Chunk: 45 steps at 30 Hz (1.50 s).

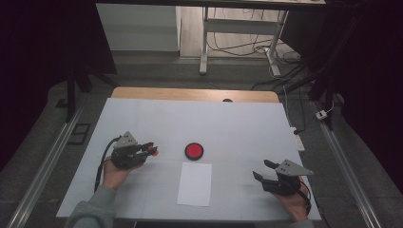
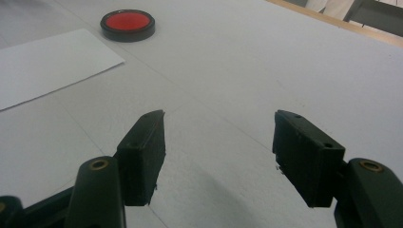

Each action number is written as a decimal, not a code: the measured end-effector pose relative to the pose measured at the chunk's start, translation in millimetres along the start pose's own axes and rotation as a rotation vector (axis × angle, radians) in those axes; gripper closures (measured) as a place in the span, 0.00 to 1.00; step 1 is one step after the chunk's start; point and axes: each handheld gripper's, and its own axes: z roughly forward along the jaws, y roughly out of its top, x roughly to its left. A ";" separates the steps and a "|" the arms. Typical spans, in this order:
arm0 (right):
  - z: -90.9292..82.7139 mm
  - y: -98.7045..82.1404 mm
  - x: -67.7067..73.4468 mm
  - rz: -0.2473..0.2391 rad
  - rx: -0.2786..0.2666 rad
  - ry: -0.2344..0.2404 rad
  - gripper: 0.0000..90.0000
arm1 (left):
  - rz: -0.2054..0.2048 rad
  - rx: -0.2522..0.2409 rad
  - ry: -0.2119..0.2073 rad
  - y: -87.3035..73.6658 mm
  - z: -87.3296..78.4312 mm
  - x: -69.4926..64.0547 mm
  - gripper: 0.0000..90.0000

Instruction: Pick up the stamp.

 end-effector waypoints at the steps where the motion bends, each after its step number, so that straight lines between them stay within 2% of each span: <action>1: 0.3 -0.1 0.1 0.003 -0.003 0.002 0.39 | 0.001 0.000 -0.003 0.4 -0.2 -0.2 0.80; 19: 1.0 1.8 0.6 0.008 -0.007 0.014 0.39 | 0.002 -0.028 -0.099 9.1 -2.2 -10.9 0.80; 26: -0.9 2.3 3.4 0.002 -0.016 0.014 0.39 | 0.009 -0.034 -0.115 11.7 -3.0 -16.3 0.80; 28: -1.6 2.2 4.8 -0.001 -0.016 0.014 0.39 | 0.006 -0.046 -0.131 13.8 -4.5 -20.3 0.80; 34: -2.1 3.1 5.6 -0.006 -0.020 0.011 0.39 | 0.022 -0.053 -0.139 17.2 -5.5 -26.2 0.80; 45: -1.1 3.1 7.1 -0.009 -0.014 0.019 0.39 | 0.030 -0.071 -0.179 24.4 -5.7 -41.2 0.80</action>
